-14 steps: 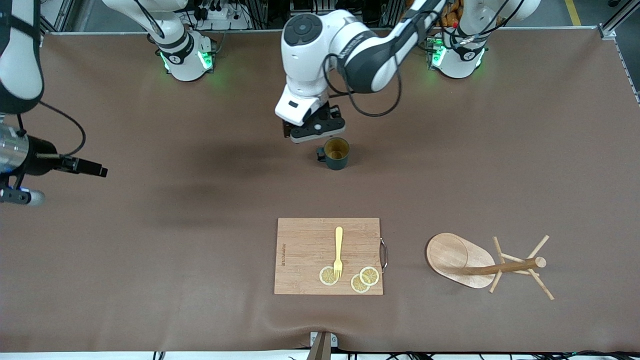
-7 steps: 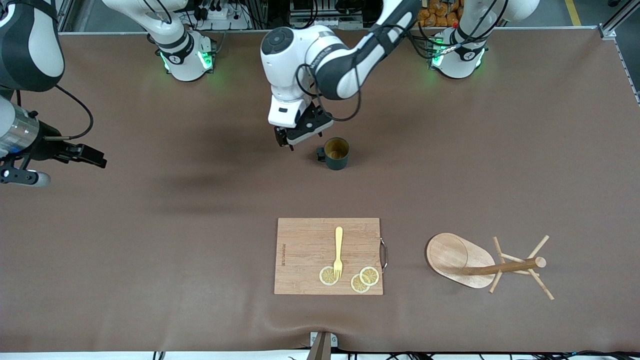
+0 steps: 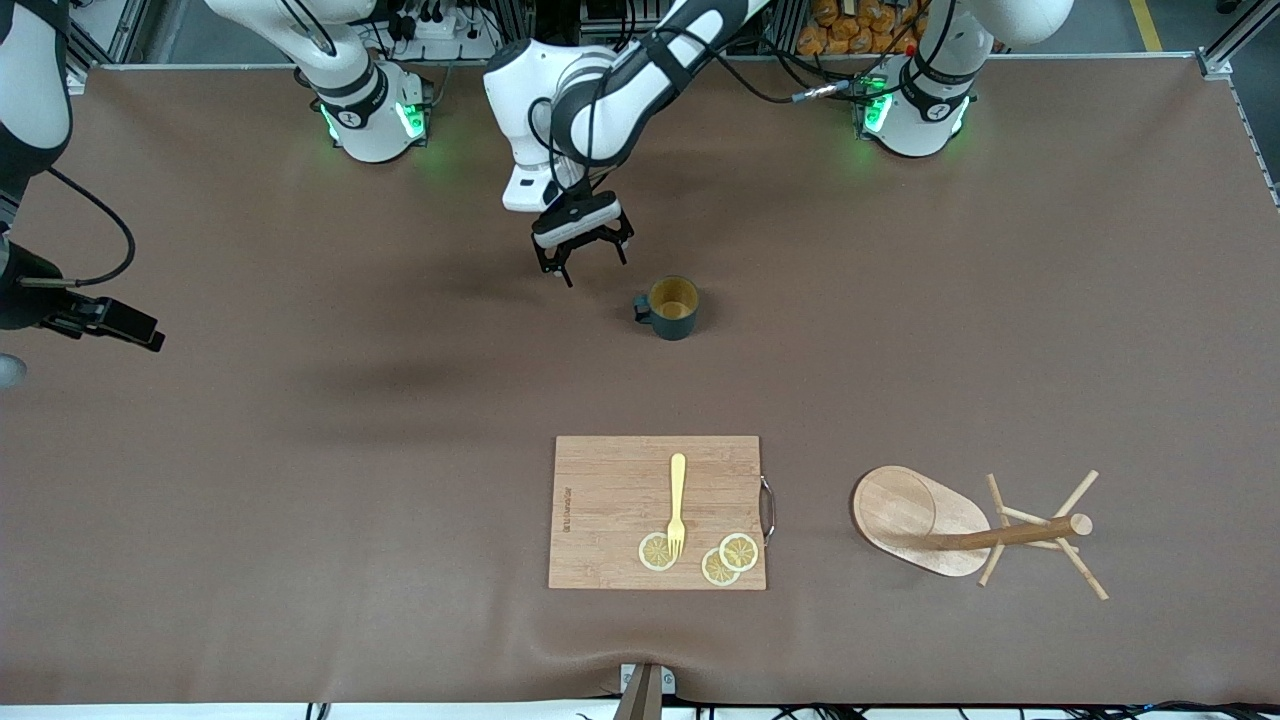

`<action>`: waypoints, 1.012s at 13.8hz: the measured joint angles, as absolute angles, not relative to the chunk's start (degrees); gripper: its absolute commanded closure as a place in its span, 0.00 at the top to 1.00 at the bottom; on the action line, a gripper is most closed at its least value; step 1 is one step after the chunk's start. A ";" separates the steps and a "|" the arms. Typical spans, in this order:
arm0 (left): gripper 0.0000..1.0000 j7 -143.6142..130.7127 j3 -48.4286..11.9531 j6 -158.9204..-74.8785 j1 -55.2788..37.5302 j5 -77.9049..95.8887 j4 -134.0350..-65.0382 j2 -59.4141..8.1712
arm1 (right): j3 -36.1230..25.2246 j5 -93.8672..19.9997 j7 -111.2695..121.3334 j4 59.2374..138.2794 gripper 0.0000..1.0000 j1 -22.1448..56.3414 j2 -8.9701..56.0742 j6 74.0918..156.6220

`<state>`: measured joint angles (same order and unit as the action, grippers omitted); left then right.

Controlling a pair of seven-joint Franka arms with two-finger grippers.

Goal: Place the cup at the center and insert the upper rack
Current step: 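Lower the left gripper beside the mug and align with its handle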

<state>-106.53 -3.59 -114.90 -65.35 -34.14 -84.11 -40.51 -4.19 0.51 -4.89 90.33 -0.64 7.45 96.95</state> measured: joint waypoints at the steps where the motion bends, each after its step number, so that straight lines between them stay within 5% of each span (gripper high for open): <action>1: 1.00 -108.80 -3.58 -114.78 -66.28 -37.01 -85.46 -40.69 | -4.18 0.50 -4.87 89.49 1.00 -0.64 7.71 96.45; 14: 1.00 -131.49 -3.40 -114.64 -68.80 -64.73 -90.01 -47.40 | -3.81 1.71 -3.97 80.09 1.00 1.80 7.86 90.90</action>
